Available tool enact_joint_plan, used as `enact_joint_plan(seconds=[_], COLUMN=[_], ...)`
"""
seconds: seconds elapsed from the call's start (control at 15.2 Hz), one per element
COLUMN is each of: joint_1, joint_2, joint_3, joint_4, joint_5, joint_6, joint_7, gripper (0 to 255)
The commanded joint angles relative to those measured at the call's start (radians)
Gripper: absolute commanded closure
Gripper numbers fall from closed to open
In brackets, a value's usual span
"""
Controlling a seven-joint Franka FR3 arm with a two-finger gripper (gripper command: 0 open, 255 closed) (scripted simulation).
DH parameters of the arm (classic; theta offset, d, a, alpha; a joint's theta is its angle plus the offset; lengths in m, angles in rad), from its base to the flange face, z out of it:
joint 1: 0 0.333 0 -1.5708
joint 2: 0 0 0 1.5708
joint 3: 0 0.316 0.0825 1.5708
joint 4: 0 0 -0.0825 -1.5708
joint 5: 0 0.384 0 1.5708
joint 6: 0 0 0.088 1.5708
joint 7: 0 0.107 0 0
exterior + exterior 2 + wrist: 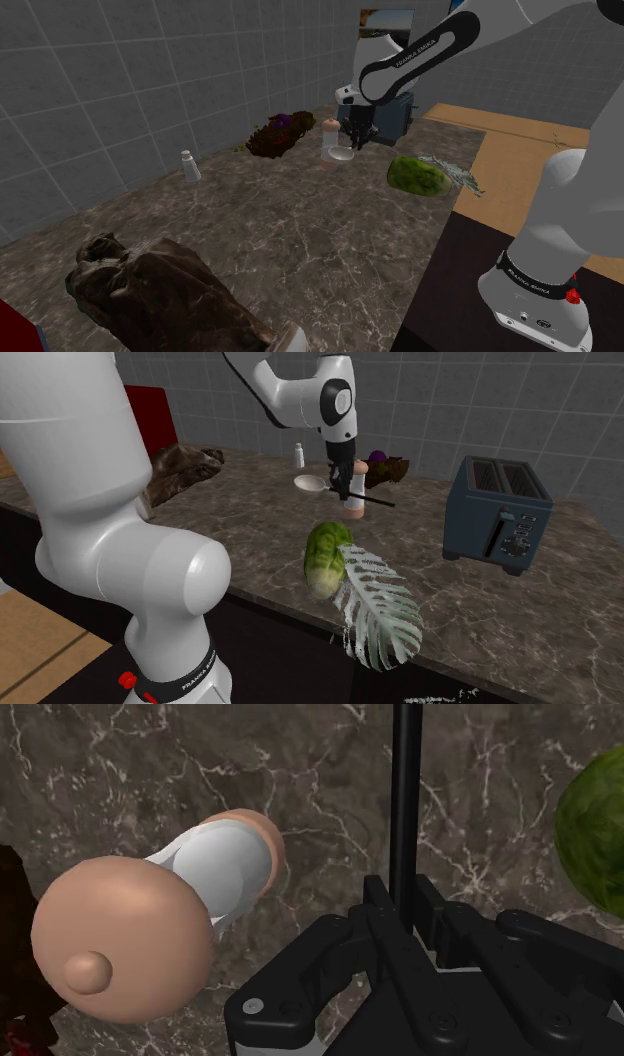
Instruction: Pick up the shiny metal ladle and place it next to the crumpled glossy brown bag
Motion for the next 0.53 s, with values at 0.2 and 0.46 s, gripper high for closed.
enact_joint_plan(seconds=[0.2,0.46], joint_1=[0.002,0.003], joint_2=[-0.034,-0.058], joint_3=[0.003,0.006], joint_4=[0.036,0.067], joint_5=[-0.008,-0.013], joint_6=[-0.070,-0.124], joint_7=[0.002,0.002], gripper=[255,255])
